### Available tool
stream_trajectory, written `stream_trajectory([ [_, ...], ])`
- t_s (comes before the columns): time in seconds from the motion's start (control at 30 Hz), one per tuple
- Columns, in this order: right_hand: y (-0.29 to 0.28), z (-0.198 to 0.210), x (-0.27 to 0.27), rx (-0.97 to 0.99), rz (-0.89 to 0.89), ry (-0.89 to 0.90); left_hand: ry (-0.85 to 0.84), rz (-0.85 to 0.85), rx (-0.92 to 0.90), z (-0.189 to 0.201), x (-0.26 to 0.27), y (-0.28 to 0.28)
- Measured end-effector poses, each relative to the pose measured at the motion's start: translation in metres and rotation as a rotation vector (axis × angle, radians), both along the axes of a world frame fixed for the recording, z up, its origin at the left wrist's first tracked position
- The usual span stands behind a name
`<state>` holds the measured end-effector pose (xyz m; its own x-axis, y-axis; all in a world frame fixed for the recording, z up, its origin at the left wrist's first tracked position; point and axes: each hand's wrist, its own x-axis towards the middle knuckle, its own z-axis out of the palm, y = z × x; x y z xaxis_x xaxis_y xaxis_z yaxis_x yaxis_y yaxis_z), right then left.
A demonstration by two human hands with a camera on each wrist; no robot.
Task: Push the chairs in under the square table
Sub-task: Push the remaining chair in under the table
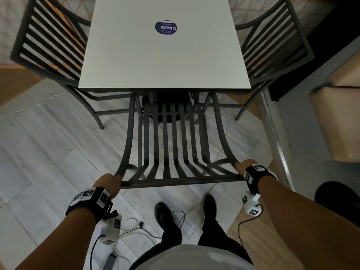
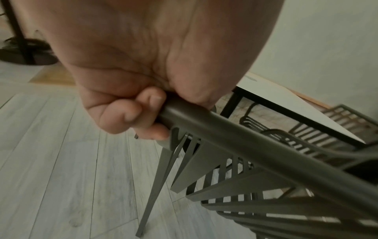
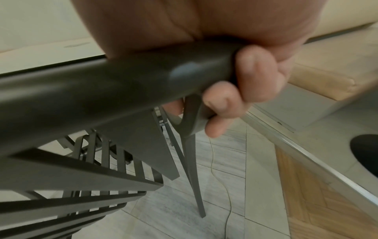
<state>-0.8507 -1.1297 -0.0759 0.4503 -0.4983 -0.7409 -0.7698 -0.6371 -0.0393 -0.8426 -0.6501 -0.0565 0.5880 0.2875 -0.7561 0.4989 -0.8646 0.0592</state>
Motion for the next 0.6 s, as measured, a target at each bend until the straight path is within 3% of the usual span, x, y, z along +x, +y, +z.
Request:
stream_trajectory([
  [0.17, -0.001, 0.01, -0.007, 0.011, -0.021, -0.039, -0.04, 0.057, -0.027, 0.007, -0.005, -0.005],
  [0.37, 0.0, 0.025, -0.023, 0.016, 0.17, -0.062, -0.138, 0.24, -0.149, 0.014, -0.022, -0.001],
  [0.5, -0.004, 0.031, -0.049, 0.007, 0.206, -0.169, -0.322, 0.42, -0.255, 0.023, -0.059, -0.007],
  [0.6, -0.007, 0.039, -0.065, -0.015, 0.311, -0.232, -0.322, 0.503, -0.32, 0.026, -0.097, -0.008],
])
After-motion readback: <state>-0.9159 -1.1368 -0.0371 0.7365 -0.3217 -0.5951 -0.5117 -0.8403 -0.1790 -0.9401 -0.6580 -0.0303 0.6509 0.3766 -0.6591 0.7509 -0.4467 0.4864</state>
